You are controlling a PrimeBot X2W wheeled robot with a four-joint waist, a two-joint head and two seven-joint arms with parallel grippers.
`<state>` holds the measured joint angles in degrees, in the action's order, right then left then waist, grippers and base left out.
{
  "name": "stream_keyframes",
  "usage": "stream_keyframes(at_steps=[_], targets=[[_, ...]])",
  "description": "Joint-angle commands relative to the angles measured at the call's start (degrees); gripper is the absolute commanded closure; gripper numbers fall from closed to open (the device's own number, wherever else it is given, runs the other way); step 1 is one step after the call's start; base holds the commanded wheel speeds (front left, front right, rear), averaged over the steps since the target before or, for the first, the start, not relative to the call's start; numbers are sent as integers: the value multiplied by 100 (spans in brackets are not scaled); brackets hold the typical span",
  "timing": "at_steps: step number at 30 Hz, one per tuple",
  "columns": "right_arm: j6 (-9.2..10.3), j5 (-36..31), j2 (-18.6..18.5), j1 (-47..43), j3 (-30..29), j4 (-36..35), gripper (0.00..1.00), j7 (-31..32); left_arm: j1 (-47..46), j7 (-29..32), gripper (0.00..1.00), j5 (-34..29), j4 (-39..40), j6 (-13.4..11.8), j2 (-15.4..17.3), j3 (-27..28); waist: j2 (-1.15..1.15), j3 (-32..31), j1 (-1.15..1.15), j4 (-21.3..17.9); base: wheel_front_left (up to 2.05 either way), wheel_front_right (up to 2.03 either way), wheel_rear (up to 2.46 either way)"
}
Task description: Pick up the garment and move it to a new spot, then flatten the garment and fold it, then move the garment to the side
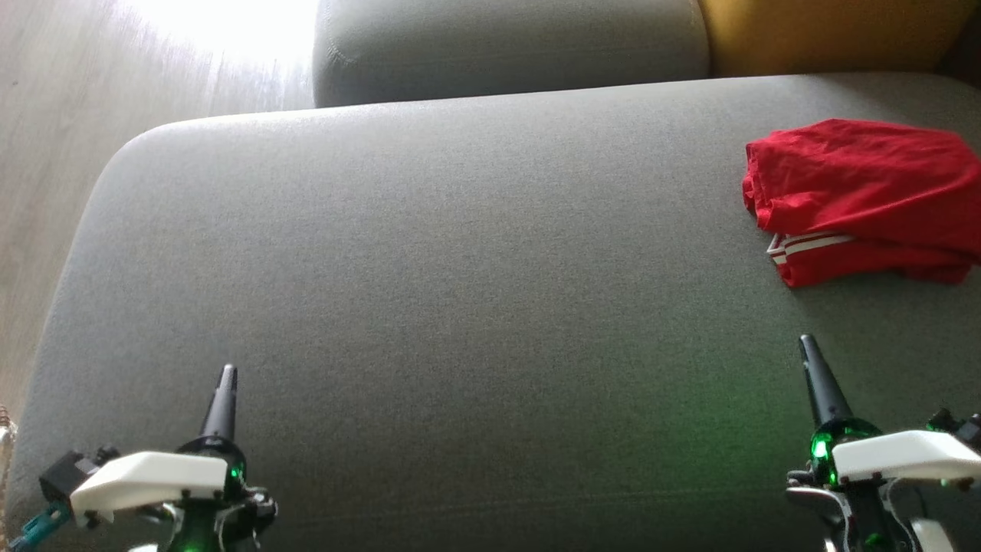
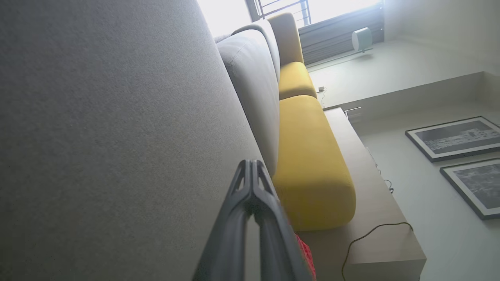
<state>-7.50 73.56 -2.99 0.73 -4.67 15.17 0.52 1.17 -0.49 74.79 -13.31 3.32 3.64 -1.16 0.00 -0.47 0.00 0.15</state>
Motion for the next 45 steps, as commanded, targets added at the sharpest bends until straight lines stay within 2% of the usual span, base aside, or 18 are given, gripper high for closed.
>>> stream_keyframes(at_steps=[1, 27, 45], targets=[[1, 158, -81, 310, 71, -169, 100, 41, -331, 54, 100, 146, 150, 67, 101, 190, 0, 2, 0, -1, 0, 0, 0], [1, 1939, -72, 533, -70, -121, 100, 501, -714, 511, 100, 1911, -61, 413, 88, 537, 0, 65, 0, -15, 0, 0, 0], [1, 1935, -55, 537, -95, -119, 100, 524, -720, 549, 100, 1892, -65, 416, 58, 582, 0, 65, 0, -15, 0, 0, 0]])
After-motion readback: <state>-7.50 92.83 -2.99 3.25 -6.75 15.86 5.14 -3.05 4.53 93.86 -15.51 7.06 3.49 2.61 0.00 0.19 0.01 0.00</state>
